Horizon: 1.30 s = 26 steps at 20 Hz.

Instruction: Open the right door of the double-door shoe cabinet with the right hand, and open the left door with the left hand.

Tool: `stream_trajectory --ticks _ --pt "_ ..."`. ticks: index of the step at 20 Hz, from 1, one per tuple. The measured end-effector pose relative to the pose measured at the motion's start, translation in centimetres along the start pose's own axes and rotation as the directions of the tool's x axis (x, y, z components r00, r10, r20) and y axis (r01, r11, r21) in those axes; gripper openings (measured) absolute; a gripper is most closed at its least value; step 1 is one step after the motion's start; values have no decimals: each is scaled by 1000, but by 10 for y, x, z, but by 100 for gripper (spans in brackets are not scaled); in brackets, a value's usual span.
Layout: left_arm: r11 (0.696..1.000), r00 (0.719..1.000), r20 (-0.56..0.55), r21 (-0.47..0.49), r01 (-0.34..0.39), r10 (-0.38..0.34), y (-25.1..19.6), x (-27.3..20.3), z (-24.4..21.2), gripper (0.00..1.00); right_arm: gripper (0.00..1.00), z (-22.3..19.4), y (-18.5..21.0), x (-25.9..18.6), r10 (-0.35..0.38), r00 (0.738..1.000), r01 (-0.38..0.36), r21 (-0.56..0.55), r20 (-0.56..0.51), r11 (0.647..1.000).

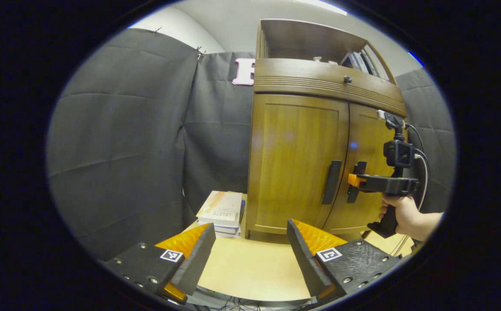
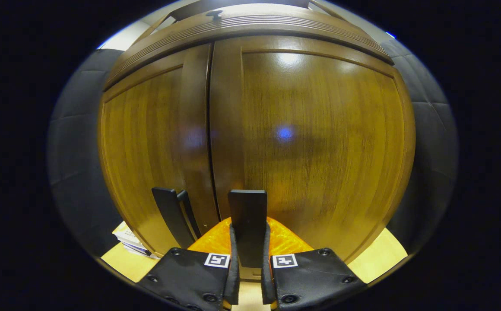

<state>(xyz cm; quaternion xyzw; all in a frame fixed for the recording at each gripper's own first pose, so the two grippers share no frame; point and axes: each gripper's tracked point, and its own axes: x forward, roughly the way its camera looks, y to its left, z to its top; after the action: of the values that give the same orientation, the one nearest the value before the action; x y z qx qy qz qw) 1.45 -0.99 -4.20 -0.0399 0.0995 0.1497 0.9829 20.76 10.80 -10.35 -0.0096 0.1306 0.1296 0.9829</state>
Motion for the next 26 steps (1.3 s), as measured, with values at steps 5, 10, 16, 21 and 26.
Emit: stream_trajectory --ticks 5,10,16,21,26 --pt "999 999 19 -6 43 -43 -3 -16 3 95 16 2 -1 -9 15 1000 -15 -11 1 1000" --pt "993 993 15 12 114 -114 5 -32 -8 95 16 -1 -5 -35 20 1000 -20 -3 -1 1000" --pt "973 973 22 38 228 -229 4 -42 -12 96 16 -12 -10 -74 4 1000 -4 10 -30 1000" --pt "969 968 55 50 241 -243 -23 -40 6 95 16 -19 -23 -108 44 999 -44 -8 -24 999" --pt "984 982 63 -22 179 -178 -66 -56 10 96 16 -26 -39 -143 134 990 -135 -25 -38 991"
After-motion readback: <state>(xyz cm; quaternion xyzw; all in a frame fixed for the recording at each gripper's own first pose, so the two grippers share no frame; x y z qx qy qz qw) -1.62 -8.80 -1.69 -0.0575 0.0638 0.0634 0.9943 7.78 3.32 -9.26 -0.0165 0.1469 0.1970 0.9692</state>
